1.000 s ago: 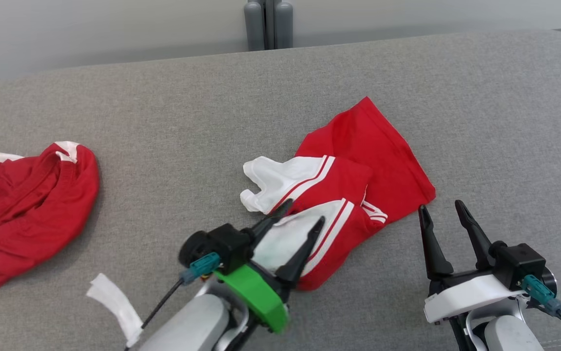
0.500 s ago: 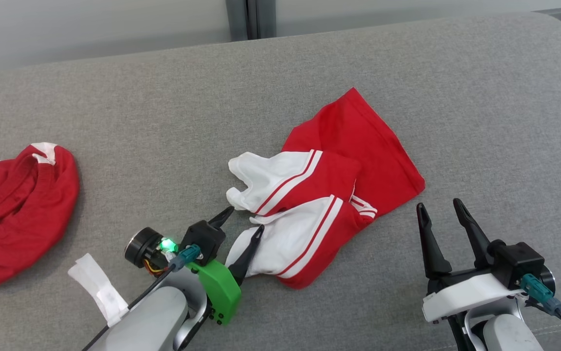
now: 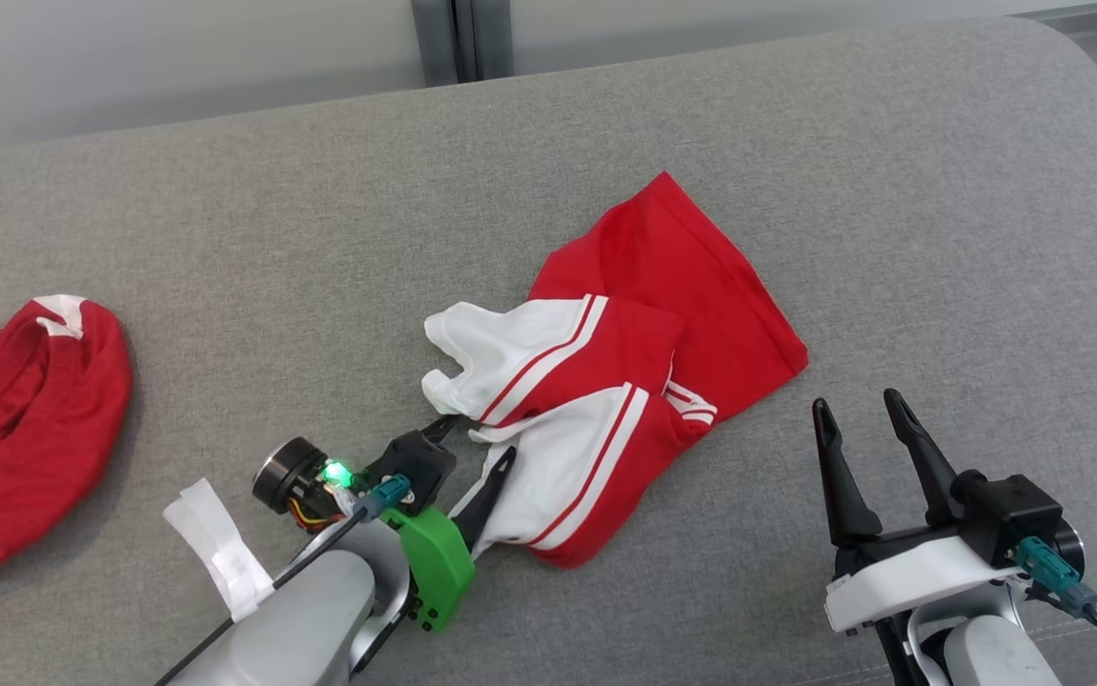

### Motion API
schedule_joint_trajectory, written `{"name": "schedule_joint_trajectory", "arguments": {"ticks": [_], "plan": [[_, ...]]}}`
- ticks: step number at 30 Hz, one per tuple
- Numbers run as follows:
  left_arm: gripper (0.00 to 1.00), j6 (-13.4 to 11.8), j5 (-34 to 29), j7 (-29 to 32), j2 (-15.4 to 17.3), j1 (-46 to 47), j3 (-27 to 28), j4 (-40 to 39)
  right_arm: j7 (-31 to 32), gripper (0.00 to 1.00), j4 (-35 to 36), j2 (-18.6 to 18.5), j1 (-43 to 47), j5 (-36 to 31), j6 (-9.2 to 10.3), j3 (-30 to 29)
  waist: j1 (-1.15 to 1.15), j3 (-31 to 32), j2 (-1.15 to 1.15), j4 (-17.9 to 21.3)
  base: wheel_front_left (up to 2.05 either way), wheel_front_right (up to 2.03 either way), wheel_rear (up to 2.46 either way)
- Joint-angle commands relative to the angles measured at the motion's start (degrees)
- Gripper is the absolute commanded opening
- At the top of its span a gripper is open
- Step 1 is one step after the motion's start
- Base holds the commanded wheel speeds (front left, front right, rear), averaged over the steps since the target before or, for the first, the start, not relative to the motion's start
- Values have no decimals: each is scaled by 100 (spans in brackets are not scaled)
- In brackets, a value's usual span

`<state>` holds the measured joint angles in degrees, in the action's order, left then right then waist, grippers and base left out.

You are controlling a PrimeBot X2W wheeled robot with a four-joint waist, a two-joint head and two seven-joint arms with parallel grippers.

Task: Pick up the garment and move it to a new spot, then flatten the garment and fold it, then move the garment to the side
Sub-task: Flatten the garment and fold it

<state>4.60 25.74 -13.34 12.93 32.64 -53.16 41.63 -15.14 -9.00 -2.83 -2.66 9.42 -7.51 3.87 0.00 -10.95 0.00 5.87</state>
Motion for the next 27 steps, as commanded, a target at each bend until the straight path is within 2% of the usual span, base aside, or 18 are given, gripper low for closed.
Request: {"name": "schedule_joint_trajectory", "arguments": {"ticks": [1, 2, 3, 11, 15, 19, 23, 27], "plan": [[38, 28, -35, -55, -38, 82, -12, 34, -1, 100, 9, -11, 29, -12, 4, 3, 0, 8, 0, 6, 0, 0, 0], [3, 35, -58, -84, -49, 114, -17, 39, -1, 100, 14, -11, 32, -14, 5, -1, 0, 11, 0, 4, 0, 0, 0], [0, 35, -63, -95, -56, 127, -21, 50, -1, 100, 14, -11, 34, -20, 5, -10, 0, 13, 0, -1, 0, 0, 0], [0, 101, 34, -169, -31, 179, 64, -9, -1, 100, 17, -10, 92, -34, 4, -87, 0, 57, 0, -128, 0, 0, 0], [0, 116, 506, -188, 132, -90, 515, -396, -1, 100, 23, -11, 118, 12, 5, -121, 0, 76, 0, -270, 0, 0, 0], [0, 32, 1223, -182, 444, -523, 1270, -974, -1, 100, 14, -11, 134, 20, 5, -146, 0, 74, 0, -493, 0, 0, 0], [0, -201, 1605, -184, 792, -989, 1713, -1307, -1, 100, -12, -11, 107, -14, 5, -155, 0, 43, 0, -716, 0, 0, 0], [0, -645, 1843, -186, 984, -1423, 2183, -1566, -1, 100, -20, -12, 38, -42, 5, -192, 0, 25, 0, -897, 0, 0, 0]]}}
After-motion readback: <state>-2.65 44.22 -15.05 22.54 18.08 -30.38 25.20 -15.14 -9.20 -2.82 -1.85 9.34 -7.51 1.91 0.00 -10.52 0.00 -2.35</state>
